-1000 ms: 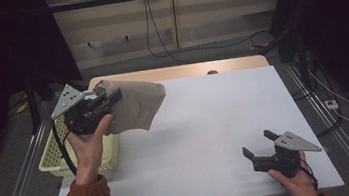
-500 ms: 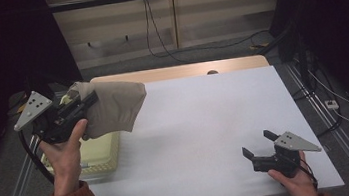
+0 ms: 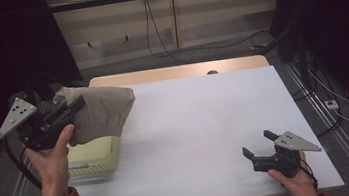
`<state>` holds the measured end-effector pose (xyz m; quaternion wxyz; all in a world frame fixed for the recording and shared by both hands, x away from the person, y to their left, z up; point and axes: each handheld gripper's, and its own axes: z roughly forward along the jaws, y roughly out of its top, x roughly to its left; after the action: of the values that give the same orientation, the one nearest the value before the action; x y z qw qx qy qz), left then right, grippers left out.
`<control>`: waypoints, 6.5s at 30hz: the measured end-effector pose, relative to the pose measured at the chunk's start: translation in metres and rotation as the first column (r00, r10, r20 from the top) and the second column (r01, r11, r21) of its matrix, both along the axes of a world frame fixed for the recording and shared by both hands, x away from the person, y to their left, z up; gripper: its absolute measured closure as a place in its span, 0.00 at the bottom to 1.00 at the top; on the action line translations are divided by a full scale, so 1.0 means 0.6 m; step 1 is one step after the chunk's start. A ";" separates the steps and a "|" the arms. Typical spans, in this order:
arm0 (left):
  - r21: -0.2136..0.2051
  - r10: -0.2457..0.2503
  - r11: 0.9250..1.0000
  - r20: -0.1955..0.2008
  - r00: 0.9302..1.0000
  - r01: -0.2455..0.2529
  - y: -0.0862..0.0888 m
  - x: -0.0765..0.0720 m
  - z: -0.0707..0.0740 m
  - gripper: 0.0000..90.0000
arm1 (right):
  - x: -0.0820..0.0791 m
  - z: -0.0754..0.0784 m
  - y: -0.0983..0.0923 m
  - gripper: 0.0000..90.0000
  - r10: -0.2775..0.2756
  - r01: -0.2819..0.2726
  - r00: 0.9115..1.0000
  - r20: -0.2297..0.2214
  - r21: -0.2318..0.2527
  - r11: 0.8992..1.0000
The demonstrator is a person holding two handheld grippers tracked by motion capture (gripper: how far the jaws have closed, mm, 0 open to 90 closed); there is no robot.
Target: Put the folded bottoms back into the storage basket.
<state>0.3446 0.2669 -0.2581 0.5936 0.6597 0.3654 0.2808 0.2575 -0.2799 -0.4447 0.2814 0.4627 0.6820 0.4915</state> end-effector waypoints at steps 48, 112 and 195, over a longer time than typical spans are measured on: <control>0.032 0.126 0.992 -0.257 0.958 -0.122 0.104 0.048 -0.078 0.89 | -0.001 0.003 0.003 0.04 0.009 -0.009 1.000 0.004 0.001 1.000; 0.318 0.327 0.934 -0.565 0.758 -0.166 0.120 0.172 -0.198 0.88 | 0.006 -0.001 0.006 0.05 0.022 -0.022 1.000 -0.009 0.001 1.000; 0.510 0.449 0.855 -0.635 0.629 -0.095 0.063 0.262 -0.276 1.00 | 0.012 -0.004 0.007 0.05 0.028 -0.029 0.999 -0.030 -0.003 1.000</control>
<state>0.5020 0.3045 -0.4239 0.1840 0.7642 0.5988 0.1533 0.2646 -0.2759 -0.4472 0.2652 0.4596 0.6935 0.4873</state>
